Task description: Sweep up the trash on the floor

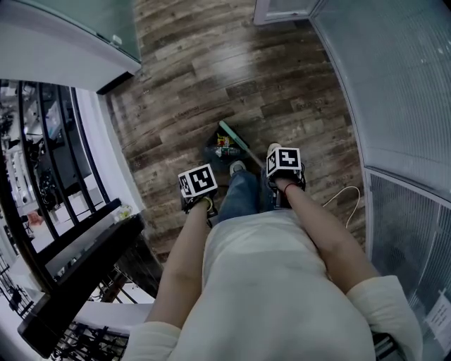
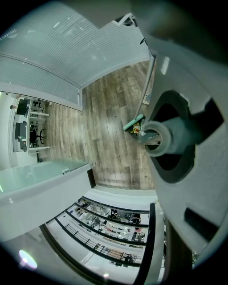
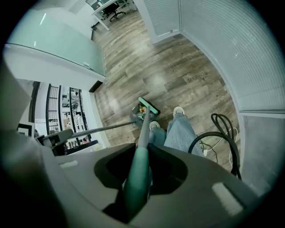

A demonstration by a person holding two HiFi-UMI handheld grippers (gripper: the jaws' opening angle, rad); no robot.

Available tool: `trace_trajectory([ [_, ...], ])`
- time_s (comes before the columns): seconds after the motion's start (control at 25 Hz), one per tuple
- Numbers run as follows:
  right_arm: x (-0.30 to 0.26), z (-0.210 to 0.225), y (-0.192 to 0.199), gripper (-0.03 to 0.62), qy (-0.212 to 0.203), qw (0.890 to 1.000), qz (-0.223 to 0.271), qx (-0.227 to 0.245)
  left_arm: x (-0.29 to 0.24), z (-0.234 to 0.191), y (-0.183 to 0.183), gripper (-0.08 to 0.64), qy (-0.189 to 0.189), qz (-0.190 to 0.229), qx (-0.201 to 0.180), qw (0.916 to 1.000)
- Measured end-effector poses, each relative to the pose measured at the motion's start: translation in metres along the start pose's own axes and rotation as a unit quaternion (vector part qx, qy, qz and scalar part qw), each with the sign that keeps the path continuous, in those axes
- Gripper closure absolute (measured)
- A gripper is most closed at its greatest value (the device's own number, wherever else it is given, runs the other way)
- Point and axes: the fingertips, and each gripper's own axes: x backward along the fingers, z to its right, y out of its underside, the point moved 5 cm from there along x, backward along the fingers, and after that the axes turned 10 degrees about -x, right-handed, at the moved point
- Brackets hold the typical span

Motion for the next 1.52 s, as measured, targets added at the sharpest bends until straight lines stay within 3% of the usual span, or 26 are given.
trace_trajectory([
  [0.24,0.003,-0.003,0.006,0.497,-0.018,0.999,-0.004,-0.029,0.003,0.0,-0.001,0.466,-0.003,-0.001,-0.004,1.0],
  [0.52,0.011,-0.002,0.021,0.497,-0.017,1.0,-0.001,-0.016,0.006,-0.001,0.0,0.466,-0.003,-0.002,-0.004,1.0],
  [0.8,0.024,0.004,0.028,0.497,-0.029,0.999,0.013,-0.033,0.004,-0.004,0.003,0.466,0.001,0.002,-0.003,1.0],
  [1.2,0.042,0.006,0.032,0.497,-0.02,0.999,0.048,-0.007,0.002,-0.01,0.007,0.466,0.008,0.005,-0.001,1.0],
  [1.52,0.059,0.011,0.024,0.497,-0.039,0.996,0.077,-0.003,0.005,-0.014,0.016,0.466,0.013,0.014,0.004,0.9998],
])
